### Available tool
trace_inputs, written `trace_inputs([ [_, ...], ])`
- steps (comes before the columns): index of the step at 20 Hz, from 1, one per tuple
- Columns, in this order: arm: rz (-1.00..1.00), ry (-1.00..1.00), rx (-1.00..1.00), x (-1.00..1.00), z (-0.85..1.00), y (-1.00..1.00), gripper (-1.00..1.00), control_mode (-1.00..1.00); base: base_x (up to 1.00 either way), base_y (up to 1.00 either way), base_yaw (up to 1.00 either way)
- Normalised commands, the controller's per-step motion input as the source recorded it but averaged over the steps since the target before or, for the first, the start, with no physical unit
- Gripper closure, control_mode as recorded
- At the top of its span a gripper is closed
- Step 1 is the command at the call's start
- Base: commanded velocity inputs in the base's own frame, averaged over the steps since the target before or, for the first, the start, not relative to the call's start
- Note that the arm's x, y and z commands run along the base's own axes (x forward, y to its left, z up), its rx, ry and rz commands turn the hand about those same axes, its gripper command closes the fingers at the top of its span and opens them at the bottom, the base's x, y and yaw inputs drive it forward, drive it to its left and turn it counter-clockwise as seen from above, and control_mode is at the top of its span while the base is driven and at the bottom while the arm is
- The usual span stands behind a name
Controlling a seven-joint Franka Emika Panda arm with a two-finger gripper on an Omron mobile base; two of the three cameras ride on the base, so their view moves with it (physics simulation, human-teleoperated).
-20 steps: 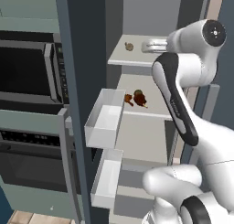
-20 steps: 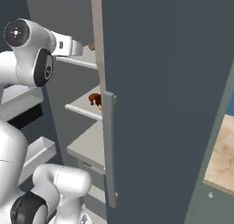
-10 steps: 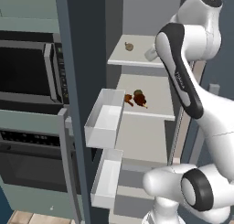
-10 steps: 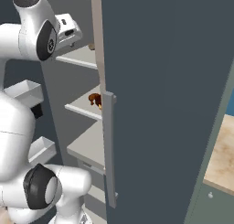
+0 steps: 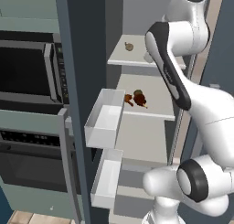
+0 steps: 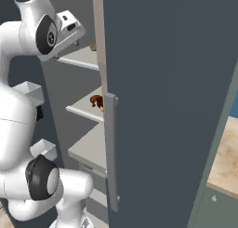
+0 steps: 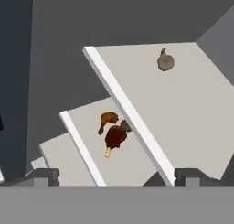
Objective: Take the kiwi and garlic from the highest rack and move them to the second highest rack where the steak and chicken drumstick are located, to maximize freezer space. Close the freezer door after rearranging.
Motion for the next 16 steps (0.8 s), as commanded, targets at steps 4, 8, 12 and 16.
trace_inputs([
  [4,-0.04,0.03,0.0,0.46,-0.12,0.0,-1.0,-1.0,0.0,0.0,0.0],
  [8,0.0,0.03,0.0,0.67,-0.17,0.0,-1.0,-1.0,0.0,0.0,0.0],
  [12,0.0,0.0,0.0,0.64,-0.23,0.0,-1.0,-1.0,0.0,0.0,0.0],
  [16,0.0,0.0,0.0,0.62,-0.18,0.0,-1.0,-1.0,0.0,0.0,0.0],
])
